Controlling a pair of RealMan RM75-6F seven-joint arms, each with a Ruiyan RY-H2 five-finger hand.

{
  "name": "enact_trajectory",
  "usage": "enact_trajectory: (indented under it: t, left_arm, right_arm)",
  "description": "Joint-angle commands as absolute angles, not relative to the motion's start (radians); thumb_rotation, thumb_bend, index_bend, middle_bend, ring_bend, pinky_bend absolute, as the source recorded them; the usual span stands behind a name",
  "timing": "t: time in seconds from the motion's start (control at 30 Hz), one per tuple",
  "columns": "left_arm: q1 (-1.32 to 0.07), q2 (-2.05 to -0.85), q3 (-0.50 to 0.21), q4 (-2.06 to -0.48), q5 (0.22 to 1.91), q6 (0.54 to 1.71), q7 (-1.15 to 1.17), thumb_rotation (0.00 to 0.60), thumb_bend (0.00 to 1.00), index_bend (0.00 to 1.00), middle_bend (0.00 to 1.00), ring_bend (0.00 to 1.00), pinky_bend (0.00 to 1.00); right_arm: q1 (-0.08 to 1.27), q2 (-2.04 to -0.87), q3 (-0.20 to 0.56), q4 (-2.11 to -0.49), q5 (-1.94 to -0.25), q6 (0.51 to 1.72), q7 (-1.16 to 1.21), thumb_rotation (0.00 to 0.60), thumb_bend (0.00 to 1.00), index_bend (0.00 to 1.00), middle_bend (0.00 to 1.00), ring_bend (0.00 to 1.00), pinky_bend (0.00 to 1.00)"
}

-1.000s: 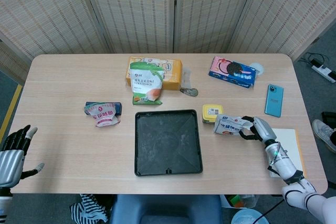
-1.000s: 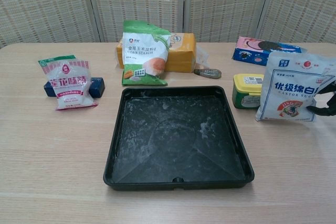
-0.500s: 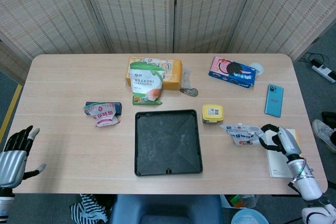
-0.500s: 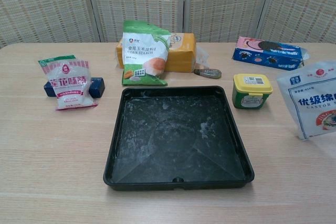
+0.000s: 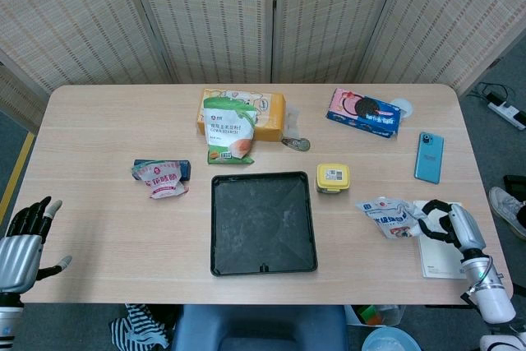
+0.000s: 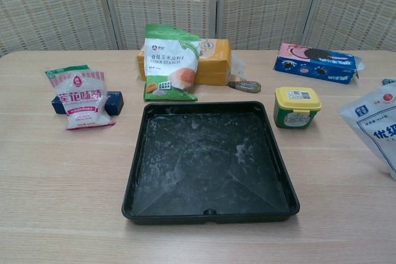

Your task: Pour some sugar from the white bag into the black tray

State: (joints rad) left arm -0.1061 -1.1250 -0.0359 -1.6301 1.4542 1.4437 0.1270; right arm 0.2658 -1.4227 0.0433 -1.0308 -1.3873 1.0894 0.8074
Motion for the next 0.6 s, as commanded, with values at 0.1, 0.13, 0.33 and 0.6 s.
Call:
enact_trajectory:
  t: [0.1,0.13,0.33,0.6]
  left_arm:
    - [-0.101,-1.123,-0.033,-1.631,1.463,1.454,0.121,0.600,0.19,0.00,0.02,0.06,0.11]
    - [-0.100,-1.123,-0.032,-1.631,1.466,1.456,0.120,0.600,0.19,0.00,0.02,0.06,0.11]
    - [-0.099,-1.123,-0.030,-1.633,1.474,1.460,0.120,0.600,0.19,0.00,0.02,0.06,0.11]
    - [-0.099,-1.125,-0.029,-1.633,1.476,1.458,0.125,0.600,0.19,0.00,0.02,0.06,0.11]
  right_arm:
    - [0.230,-1.448,0.022,-1.029,-1.447,1.190,0.748,0.600,0.43,0.83,0.70,1.00,1.00]
    - [0.225,-1.453,0.020,-1.025,-1.455,1.209,0.735,0.600,0.43,0.83,0.70,1.00,1.00]
    - [0.205,-1.485,-0.005,-0.977,-1.500,1.264,0.663,0.600,0.43,0.84,0.71,1.00,1.00]
    - [0.171,-1.553,-0.053,-0.847,-1.588,1.372,0.571,0.600,0.43,0.85,0.71,1.00,1.00]
